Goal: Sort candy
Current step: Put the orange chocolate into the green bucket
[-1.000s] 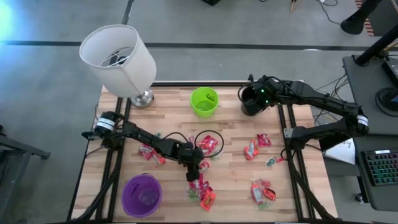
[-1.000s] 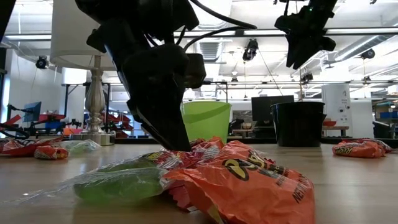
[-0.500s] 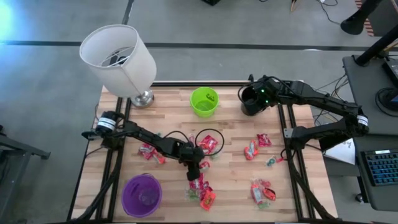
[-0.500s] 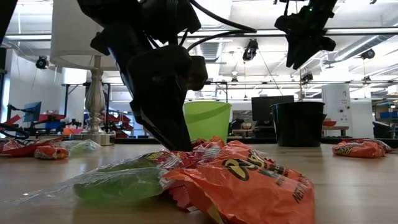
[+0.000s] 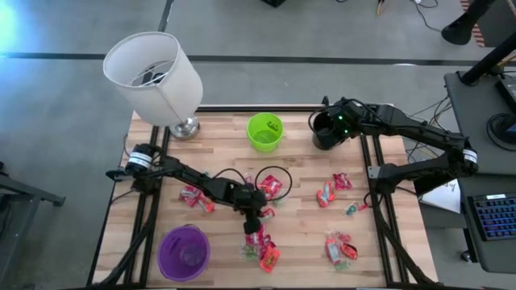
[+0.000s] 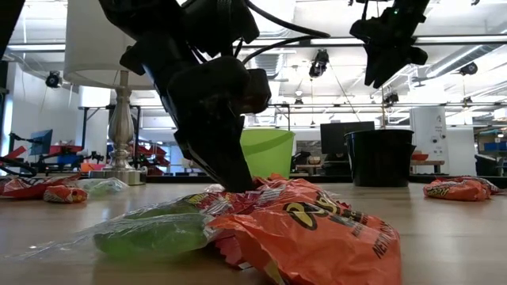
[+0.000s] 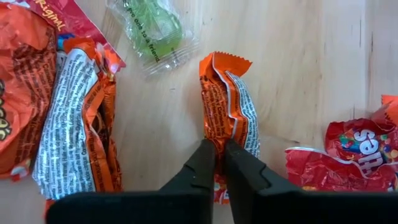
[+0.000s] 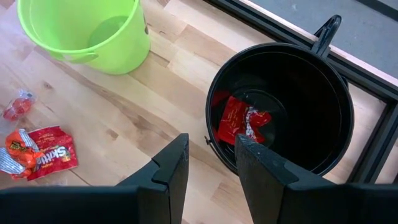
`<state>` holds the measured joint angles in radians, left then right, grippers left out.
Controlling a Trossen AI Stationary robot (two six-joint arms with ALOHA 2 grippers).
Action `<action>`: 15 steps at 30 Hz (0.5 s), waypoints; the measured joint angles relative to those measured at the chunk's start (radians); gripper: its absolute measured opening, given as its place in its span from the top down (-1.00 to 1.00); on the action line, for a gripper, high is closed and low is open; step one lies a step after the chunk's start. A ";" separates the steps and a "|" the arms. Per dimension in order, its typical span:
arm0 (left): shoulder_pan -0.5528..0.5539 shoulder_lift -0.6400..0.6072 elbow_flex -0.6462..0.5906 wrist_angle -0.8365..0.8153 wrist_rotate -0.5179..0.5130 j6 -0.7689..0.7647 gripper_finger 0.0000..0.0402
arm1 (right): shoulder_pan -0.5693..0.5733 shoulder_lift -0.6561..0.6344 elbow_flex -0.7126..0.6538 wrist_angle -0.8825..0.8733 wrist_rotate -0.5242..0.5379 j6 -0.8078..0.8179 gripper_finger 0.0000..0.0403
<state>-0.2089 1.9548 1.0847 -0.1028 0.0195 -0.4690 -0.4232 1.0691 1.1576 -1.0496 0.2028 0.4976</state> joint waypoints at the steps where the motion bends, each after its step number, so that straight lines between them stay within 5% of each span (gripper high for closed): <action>1: 0.000 0.000 0.000 0.000 -0.001 0.000 0.99 | 0.000 0.000 0.000 0.000 0.000 0.000 0.39; 15: 0.003 -0.047 -0.005 -0.021 0.005 -0.003 1.00 | 0.000 0.000 0.000 0.000 0.000 -0.002 0.39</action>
<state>-0.2062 1.9080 1.0801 -0.1242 0.0249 -0.4716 -0.4232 1.0691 1.1576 -1.0496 0.2031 0.4961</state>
